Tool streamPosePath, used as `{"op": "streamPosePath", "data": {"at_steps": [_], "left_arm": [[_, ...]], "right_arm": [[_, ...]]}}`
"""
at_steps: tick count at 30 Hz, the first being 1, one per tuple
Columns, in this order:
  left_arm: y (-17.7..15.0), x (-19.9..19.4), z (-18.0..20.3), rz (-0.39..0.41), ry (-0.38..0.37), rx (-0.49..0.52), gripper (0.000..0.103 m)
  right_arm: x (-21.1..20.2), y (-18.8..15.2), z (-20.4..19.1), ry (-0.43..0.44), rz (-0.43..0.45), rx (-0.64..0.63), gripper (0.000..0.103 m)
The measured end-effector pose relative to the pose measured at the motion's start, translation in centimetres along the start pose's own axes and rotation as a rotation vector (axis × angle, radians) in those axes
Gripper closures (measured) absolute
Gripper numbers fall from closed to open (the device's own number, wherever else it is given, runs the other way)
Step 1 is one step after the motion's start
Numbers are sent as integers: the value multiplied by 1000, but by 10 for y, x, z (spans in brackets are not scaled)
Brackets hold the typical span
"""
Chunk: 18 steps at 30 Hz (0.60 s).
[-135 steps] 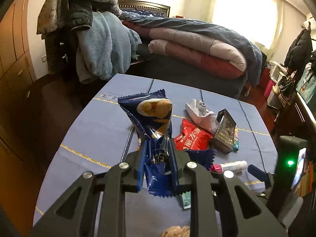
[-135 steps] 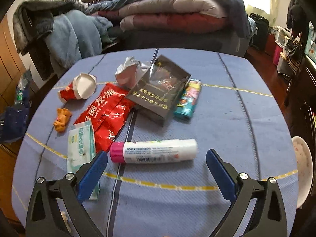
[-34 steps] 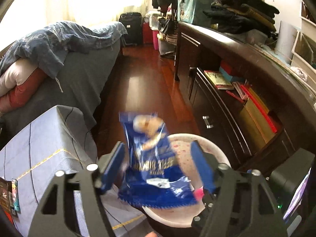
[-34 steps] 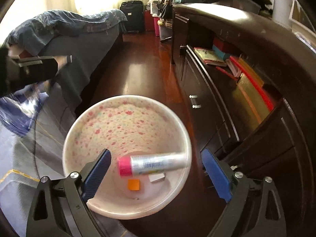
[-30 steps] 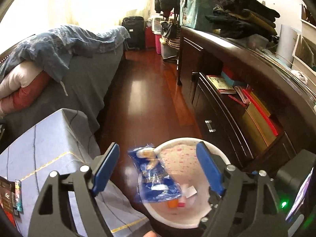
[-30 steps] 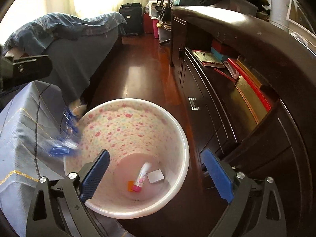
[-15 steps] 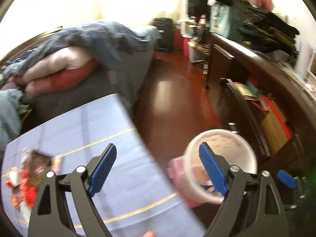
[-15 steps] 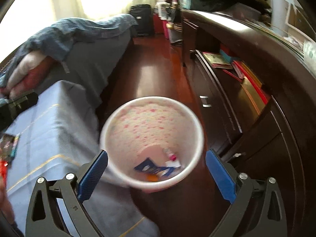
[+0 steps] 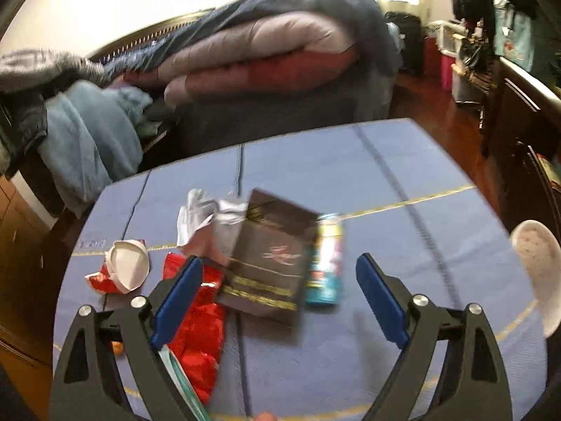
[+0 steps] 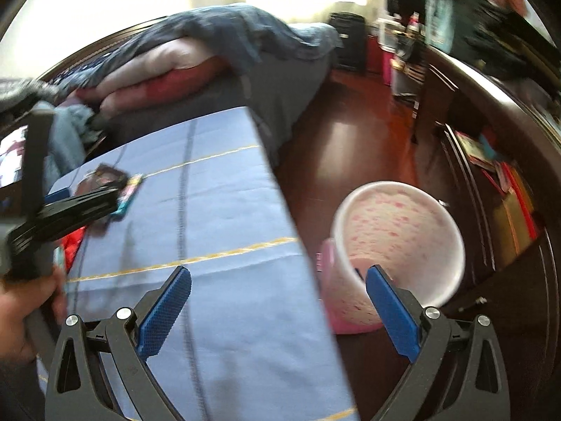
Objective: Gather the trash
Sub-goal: 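Grasp the dark cigarette pack with the left tool while the right tool grasps the lighter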
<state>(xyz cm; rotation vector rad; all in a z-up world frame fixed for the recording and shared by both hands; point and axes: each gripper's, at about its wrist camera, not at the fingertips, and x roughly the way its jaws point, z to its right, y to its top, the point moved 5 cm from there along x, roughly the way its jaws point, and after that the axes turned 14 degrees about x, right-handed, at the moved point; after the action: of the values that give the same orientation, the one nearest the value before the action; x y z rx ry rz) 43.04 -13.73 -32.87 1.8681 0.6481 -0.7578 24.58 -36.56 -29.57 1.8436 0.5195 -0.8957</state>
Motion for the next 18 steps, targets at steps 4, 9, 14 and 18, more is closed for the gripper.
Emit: {"op": "streamPosePath", "data": {"at_steps": [4,9,14,18], "left_arm": [[-2,23,-12,-25,-75,-29,37],[1,30,-23,-21,-101,-49,53],[-2,6,-40,44,-131,-123,55],[-6,-19,-62,91,-132,-158,55]], "right_arm": [[2,-5,-27,16,-7,-44,4],[4,-11,-48,29,-19,-74,4],[9,-14,-73,35,-22,-110,4],[20,-12,-94,55,-37,-117,4]]}}
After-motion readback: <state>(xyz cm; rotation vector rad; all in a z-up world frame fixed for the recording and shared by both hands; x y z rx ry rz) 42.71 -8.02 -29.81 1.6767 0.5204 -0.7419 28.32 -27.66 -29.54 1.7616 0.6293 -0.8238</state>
